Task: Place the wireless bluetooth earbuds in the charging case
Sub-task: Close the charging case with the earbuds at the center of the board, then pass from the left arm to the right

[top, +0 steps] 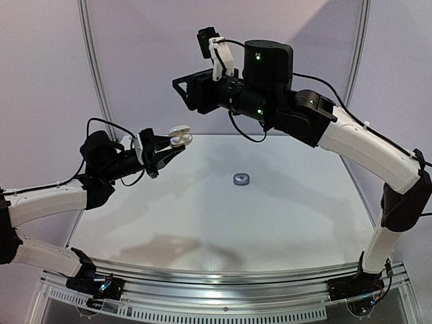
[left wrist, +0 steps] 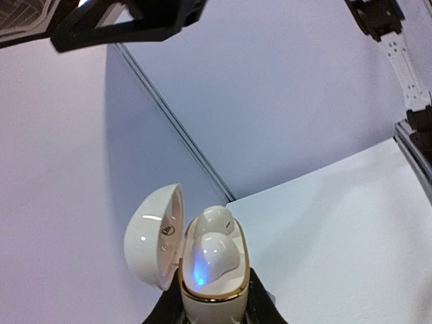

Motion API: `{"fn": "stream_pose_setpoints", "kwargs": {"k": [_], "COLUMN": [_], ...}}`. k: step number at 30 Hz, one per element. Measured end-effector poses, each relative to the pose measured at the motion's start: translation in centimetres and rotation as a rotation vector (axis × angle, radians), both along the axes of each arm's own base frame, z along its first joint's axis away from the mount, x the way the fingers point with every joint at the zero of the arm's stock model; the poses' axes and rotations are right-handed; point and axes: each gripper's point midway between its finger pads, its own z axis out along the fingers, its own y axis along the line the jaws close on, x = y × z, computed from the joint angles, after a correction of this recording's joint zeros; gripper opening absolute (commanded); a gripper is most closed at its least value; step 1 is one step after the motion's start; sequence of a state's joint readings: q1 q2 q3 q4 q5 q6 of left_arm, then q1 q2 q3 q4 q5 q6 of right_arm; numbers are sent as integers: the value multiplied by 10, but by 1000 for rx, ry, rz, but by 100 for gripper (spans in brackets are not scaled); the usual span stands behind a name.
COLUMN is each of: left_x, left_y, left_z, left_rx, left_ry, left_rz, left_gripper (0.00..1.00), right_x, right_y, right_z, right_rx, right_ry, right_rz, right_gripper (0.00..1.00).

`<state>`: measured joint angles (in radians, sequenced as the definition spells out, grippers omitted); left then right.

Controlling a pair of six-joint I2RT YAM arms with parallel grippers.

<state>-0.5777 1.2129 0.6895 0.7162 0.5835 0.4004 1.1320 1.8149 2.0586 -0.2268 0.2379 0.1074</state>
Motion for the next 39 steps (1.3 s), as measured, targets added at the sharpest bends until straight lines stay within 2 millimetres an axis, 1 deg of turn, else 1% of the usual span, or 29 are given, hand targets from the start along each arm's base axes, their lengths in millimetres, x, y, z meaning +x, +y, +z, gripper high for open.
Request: {"fn": "stream_pose_setpoints", "kwargs": {"k": [2, 5, 6, 9, 11, 13, 16, 19, 22, 26, 30, 32, 34, 35, 39], "left_x": [-4, -8, -9, -11, -11, -10, -7, -4, -1, 0, -15, -26, -33, -36, -44], "left_y": [-2, -3, -4, -5, -5, -5, -4, -3, -2, -2, -7, -9, -11, -11, -13], "left_z": [-4, -6, -6, -6, -6, -8, -14, -19, -20, -15, -12, -7, -1, 3, 18], "left_rx": [44, 94, 105, 141, 160, 180, 209, 225, 198, 97, -25, -76, -115, -133, -191], "left_ry": [-71, -179, -205, -295, -343, -379, -396, -381, -298, -66, 238, 364, 452, 491, 615], "left_rz": [-10, -18, -18, -16, -9, 4, 20, 35, 43, 4, -137, -222, -284, -313, -410], "left_gripper": [0, 0, 0, 0, 0, 0, 0, 0, 0, 0, 0, 0, 0, 0, 0], "right_x": [10, 22, 24, 27, 26, 22, 20, 16, 15, 11, 13, 9, -3, -13, -43], "right_y": [-5, -2, 2, 17, 23, 25, 25, 22, 16, 6, -20, -32, -36, -37, -33], "right_z": [-3, -22, -34, -77, -101, -120, -132, -138, -134, -117, -94, -83, -74, -71, -70], "right_rx": [1, -31, -56, -155, -210, -259, -283, -297, -302, -271, -214, -194, -178, -170, -149], "right_ry": [35, 88, 108, 169, 203, 233, 250, 256, 245, 241, 246, 239, 225, 220, 221], "right_rz": [-26, -46, -46, -24, -3, 14, 27, 37, 40, 113, 193, 236, 307, 353, 499], "right_gripper": [57, 57, 57, 55, 54, 54, 54, 58, 63, 65, 65, 65, 63, 61, 55]}}
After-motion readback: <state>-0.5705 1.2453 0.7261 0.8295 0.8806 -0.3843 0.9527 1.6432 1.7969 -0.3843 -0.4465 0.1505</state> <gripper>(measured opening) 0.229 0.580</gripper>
